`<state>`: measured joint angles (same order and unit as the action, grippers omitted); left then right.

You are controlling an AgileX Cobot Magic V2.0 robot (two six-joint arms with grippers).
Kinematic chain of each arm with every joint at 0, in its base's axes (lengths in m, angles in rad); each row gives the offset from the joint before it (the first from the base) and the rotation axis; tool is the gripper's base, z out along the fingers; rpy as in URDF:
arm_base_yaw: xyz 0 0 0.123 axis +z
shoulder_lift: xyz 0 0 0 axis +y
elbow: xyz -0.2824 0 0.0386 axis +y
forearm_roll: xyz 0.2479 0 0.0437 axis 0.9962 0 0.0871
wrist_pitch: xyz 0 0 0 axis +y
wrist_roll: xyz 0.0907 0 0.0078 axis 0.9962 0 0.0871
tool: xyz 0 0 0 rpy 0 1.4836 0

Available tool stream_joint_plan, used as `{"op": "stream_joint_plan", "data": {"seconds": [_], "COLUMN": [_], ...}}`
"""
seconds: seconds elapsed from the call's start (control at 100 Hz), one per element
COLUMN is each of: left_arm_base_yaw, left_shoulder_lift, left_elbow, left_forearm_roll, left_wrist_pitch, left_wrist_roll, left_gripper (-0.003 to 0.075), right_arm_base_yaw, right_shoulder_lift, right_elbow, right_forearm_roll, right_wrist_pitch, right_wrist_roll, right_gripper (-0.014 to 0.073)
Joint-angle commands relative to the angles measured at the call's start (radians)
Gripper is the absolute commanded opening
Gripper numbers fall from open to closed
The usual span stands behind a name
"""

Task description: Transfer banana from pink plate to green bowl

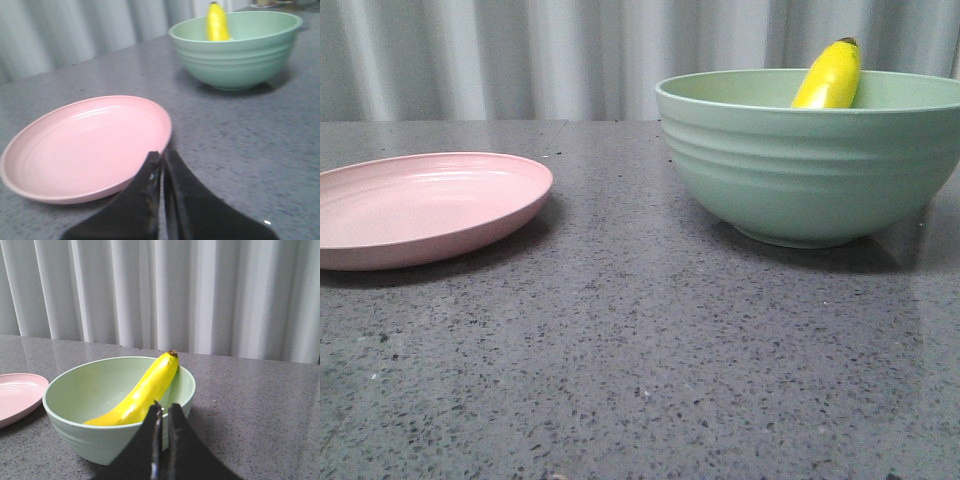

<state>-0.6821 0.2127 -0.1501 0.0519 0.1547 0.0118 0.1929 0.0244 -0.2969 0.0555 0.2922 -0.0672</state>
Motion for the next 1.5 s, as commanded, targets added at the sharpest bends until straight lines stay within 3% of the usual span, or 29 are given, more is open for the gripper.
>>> {"op": "stream_joint_plan", "data": {"seconds": [0.0, 0.32, 0.51, 0.78, 1.49], "left_arm_base_yaw": [0.120, 0.520, 0.636, 0.655, 0.655], "left_shoulder_lift": [-0.003, -0.199, -0.246, -0.246, -0.246], "left_elbow": [-0.011, 0.124, 0.160, 0.160, 0.160], "left_forearm_roll": [-0.027, -0.083, -0.084, -0.084, -0.063], "left_wrist_pitch": [-0.132, -0.232, -0.171, 0.102, 0.098], "left_wrist_roll": [-0.012, -0.005, -0.005, -0.012, -0.005], "left_gripper": [-0.0020, -0.0020, -0.0020, -0.0020, -0.0020], "right_arm_base_yaw": [0.000, 0.000, 0.000, 0.000, 0.000], "right_shoulder_lift": [0.010, 0.010, 0.010, 0.010, 0.010], "right_elbow": [-0.023, -0.023, -0.023, -0.023, -0.023], "right_forearm_roll": [-0.006, -0.006, -0.006, -0.006, -0.006], "right_wrist_pitch": [-0.074, -0.074, -0.074, -0.076, -0.076], "right_wrist_roll": [-0.011, -0.011, -0.011, -0.011, -0.011], "right_gripper": [-0.0065, -0.0065, -0.0065, -0.0065, -0.0065]}}
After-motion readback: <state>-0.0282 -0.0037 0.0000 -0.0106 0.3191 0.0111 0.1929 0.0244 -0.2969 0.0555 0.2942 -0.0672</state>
